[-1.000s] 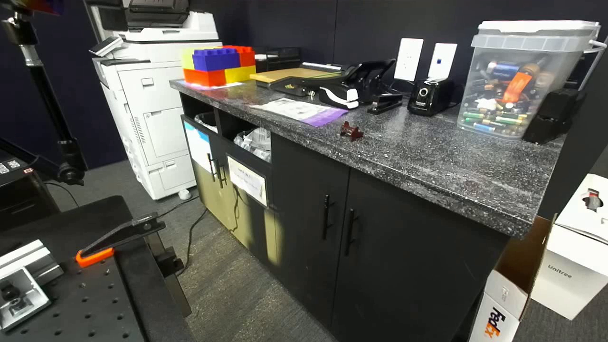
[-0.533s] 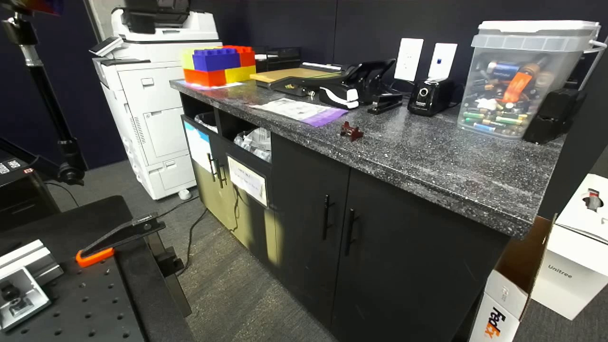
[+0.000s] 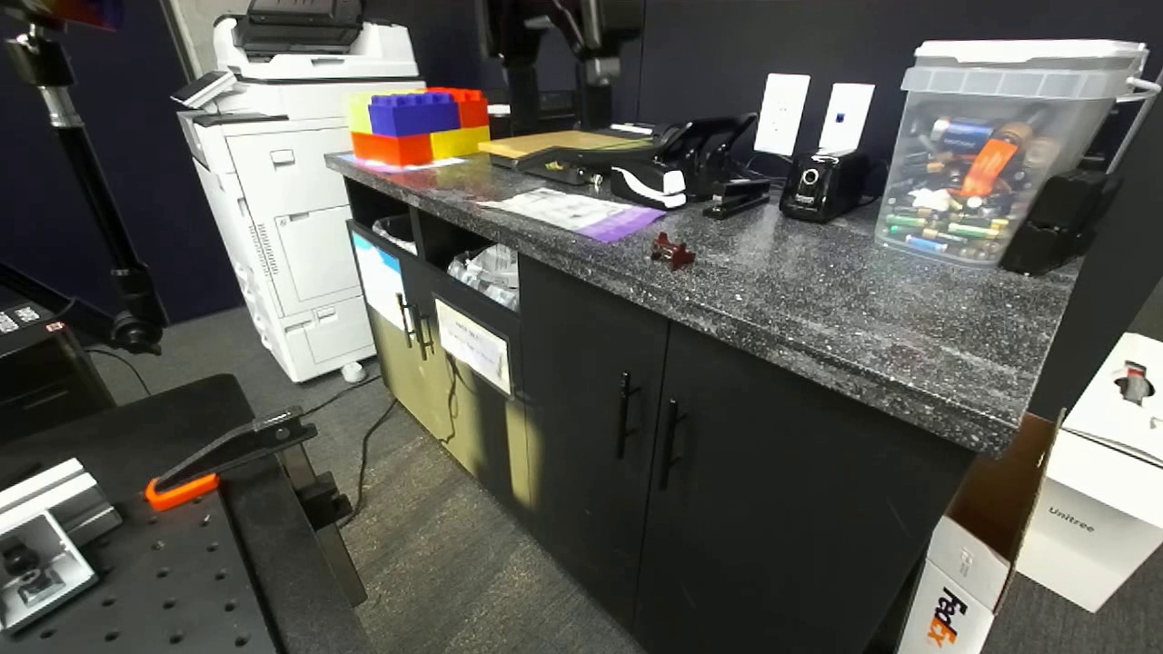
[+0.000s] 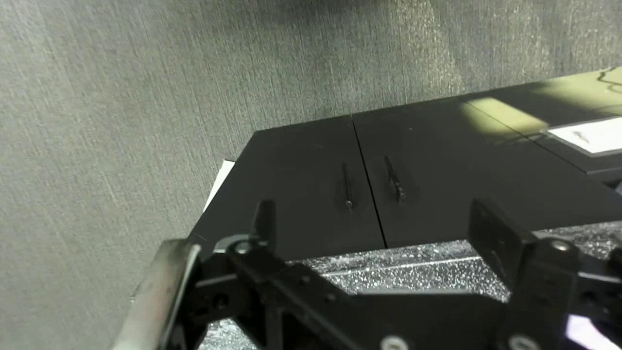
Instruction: Move the stapler to the right end of the counter
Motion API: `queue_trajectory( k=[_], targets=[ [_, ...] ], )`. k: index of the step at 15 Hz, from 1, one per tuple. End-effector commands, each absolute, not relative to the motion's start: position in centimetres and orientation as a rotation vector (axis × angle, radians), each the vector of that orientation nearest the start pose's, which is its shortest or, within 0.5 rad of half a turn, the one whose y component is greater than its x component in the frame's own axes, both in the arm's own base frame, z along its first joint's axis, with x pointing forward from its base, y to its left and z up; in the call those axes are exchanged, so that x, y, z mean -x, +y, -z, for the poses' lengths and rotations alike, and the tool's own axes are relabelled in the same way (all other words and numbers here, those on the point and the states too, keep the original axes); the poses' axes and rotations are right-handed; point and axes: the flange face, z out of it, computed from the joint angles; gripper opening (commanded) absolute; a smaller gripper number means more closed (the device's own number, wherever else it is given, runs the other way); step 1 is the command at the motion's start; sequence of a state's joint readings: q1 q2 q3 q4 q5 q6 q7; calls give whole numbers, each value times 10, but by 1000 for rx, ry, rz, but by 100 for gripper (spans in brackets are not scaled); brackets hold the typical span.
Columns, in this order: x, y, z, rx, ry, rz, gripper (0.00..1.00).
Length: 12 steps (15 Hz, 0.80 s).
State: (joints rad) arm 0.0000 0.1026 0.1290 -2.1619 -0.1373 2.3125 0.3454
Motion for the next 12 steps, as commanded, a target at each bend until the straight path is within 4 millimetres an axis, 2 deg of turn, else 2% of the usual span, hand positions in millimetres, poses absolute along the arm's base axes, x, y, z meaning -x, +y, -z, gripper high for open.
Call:
queue_trajectory(
  k=[1,6,12],
  targets=[
    [-625,75,-316,3165,193,182,100],
    [-700,84,-264,3125,202,247,100],
    [-764,94,-234,3051,247,325,100]
  ],
)
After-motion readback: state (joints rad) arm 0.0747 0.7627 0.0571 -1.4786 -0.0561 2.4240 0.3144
